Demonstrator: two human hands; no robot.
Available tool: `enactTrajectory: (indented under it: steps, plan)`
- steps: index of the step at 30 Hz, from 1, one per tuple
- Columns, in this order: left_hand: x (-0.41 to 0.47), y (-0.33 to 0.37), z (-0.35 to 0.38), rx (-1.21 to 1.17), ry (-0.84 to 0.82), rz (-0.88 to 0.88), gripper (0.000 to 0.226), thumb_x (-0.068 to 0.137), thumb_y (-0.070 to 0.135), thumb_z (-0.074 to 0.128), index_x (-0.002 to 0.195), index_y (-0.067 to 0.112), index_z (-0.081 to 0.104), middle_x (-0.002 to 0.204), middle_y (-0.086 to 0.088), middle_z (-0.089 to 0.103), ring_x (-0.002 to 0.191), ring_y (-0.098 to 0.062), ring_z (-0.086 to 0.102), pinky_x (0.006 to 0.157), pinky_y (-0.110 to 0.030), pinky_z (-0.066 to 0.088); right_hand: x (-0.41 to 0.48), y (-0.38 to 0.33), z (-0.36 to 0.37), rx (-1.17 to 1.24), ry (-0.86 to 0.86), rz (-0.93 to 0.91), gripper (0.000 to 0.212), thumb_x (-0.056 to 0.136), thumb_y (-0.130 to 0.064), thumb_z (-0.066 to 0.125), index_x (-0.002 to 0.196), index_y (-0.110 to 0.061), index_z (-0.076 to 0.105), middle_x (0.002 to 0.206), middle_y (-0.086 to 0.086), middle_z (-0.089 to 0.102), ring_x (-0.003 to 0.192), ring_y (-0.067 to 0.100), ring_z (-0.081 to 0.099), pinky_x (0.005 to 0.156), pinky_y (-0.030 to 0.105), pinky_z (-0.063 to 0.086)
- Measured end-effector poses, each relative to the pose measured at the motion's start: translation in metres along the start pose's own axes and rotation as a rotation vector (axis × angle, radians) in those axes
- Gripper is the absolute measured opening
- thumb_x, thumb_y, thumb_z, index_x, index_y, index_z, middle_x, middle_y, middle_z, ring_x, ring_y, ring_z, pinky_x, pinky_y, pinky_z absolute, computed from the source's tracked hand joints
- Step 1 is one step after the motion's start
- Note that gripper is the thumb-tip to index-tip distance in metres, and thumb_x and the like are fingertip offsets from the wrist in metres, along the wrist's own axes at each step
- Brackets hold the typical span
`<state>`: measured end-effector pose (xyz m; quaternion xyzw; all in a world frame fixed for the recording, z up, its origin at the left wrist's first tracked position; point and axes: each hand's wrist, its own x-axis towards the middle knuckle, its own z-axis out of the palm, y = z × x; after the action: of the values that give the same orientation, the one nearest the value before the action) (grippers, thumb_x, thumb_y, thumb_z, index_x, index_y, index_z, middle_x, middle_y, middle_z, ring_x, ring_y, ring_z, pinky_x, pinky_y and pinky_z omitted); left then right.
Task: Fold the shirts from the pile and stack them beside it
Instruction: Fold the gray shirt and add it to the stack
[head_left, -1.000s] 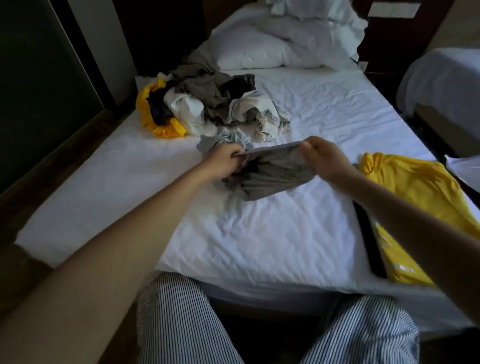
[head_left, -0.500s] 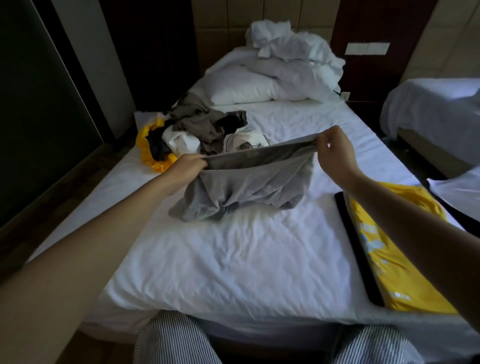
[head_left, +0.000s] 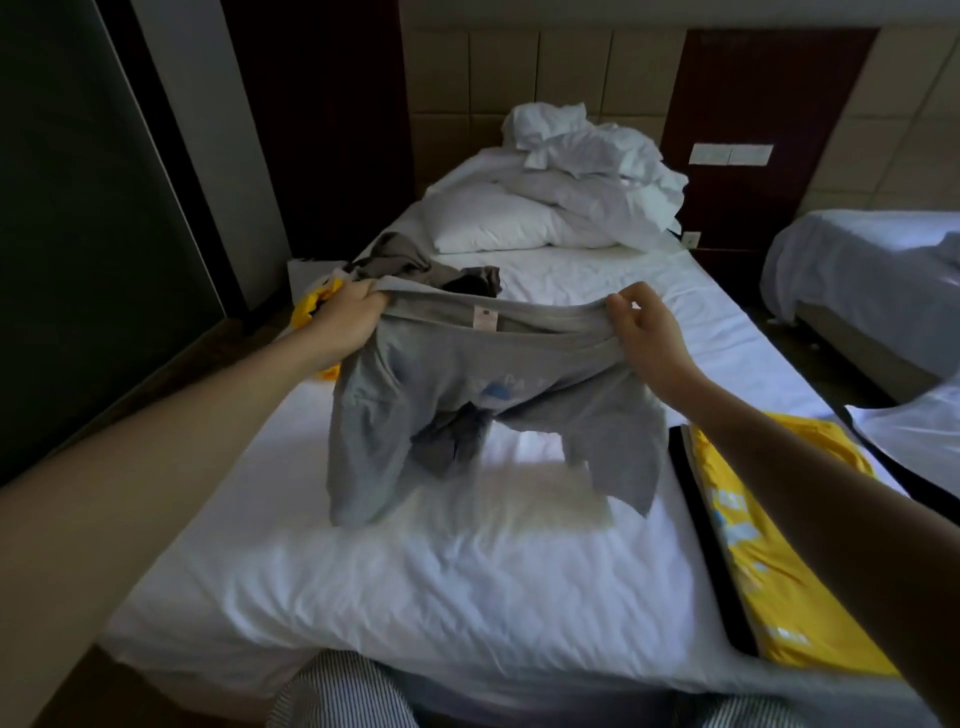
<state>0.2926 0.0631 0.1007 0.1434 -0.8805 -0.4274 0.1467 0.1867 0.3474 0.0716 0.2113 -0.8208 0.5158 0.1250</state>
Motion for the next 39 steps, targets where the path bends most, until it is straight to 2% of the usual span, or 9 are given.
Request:
enactTrajectory:
  steps: [3,8,12,15,18,20,27,33,39]
  plan:
    - [-0.002,0.018,-0.017,0.039,0.043,-0.029,0.026,0.100,0.032,0.040,0.110,0.020,0.061,0.108,-0.004,0.058,0.102,-0.022,0.054,0.092,-0.033,0.043,0.006,-0.019,-0.015,-0.001,-0.109,-0.059,0.023,0.086,-0.019,0.066,0.096,-0.013,0.046,0.068,-0.004,0.046,0.061,0.004,0.041,0.052,0.009,0.033]
    - [-0.003,0.052,-0.059,0.087,-0.160,0.009,0.021,0.090,0.044,0.056,0.088,0.027,0.067,0.091,0.003,0.065,0.085,-0.010,0.060,0.082,-0.025,0.048,0.019,-0.038,-0.059,-0.337,-0.361,-0.130,0.023,0.079,-0.012,0.074,0.087,-0.016,0.053,0.077,-0.015,0.048,0.069,-0.001,0.044,0.057,0.009,0.034]
    - [-0.011,0.051,-0.063,0.579,-0.414,0.019,0.092,0.060,0.083,0.057,0.122,0.014,0.061,0.121,0.001,0.060,0.104,-0.012,0.057,0.092,-0.028,0.043,0.014,-0.016,-0.064,-0.277,-0.421,-0.013,0.024,0.083,-0.018,0.071,0.092,0.002,0.061,0.081,0.006,0.060,0.076,0.014,0.051,0.060,0.011,0.036]
    - [-0.011,0.025,-0.044,0.915,-0.519,0.027,0.058,0.086,0.045,0.064,0.133,0.013,0.050,0.135,-0.001,0.050,0.117,-0.019,0.050,0.094,-0.026,0.039,-0.005,0.019,-0.055,-0.169,-0.491,0.119,0.027,0.088,-0.017,0.066,0.106,0.003,0.062,0.097,0.014,0.063,0.089,0.019,0.056,0.073,0.028,0.043]
    - [-0.020,-0.010,-0.026,0.701,-0.557,-0.012,0.019,0.095,0.023,0.057,0.105,0.009,0.065,0.103,-0.005,0.063,0.093,-0.023,0.057,0.071,-0.023,0.043,-0.040,0.053,-0.040,-0.071,-0.557,0.166,0.019,0.090,-0.009,0.060,0.107,0.001,0.062,0.099,0.010,0.064,0.093,0.016,0.056,0.073,0.019,0.046]
    - [-0.028,-0.035,-0.018,0.446,-0.559,-0.126,0.014,0.096,0.017,0.055,0.101,0.014,0.067,0.101,-0.004,0.065,0.100,-0.023,0.060,0.082,-0.028,0.049,-0.062,0.066,-0.036,-0.080,-0.605,0.218,0.009,0.091,-0.012,0.061,0.096,-0.006,0.065,0.088,0.003,0.066,0.080,0.006,0.058,0.064,0.011,0.046]
    - [-0.049,-0.067,-0.016,0.013,-0.838,-0.470,0.046,0.070,0.037,0.077,0.112,0.021,0.067,0.115,-0.003,0.069,0.105,-0.019,0.066,0.081,-0.029,0.055,-0.079,0.081,-0.048,-0.202,-0.910,0.364,0.029,0.085,-0.020,0.069,0.059,-0.017,0.056,0.046,-0.014,0.051,0.046,-0.010,0.044,0.052,0.012,0.036]
    - [-0.009,-0.046,-0.029,0.189,-0.481,-0.266,0.036,0.096,0.038,0.051,0.130,0.029,0.057,0.126,0.003,0.056,0.112,-0.017,0.054,0.094,-0.028,0.045,-0.028,0.055,-0.054,0.182,-0.479,0.345,0.008,0.091,-0.013,0.056,0.085,-0.011,0.060,0.073,0.002,0.061,0.063,0.006,0.058,0.057,0.015,0.047]
    - [0.051,0.031,-0.056,0.154,-0.100,-0.054,0.041,0.094,0.042,0.054,0.114,0.008,0.066,0.114,-0.010,0.063,0.106,-0.027,0.058,0.096,-0.037,0.046,0.073,-0.017,-0.065,0.058,-0.060,0.118,0.025,0.099,-0.019,0.047,0.106,0.000,0.061,0.096,0.010,0.057,0.092,0.018,0.050,0.072,0.022,0.040]
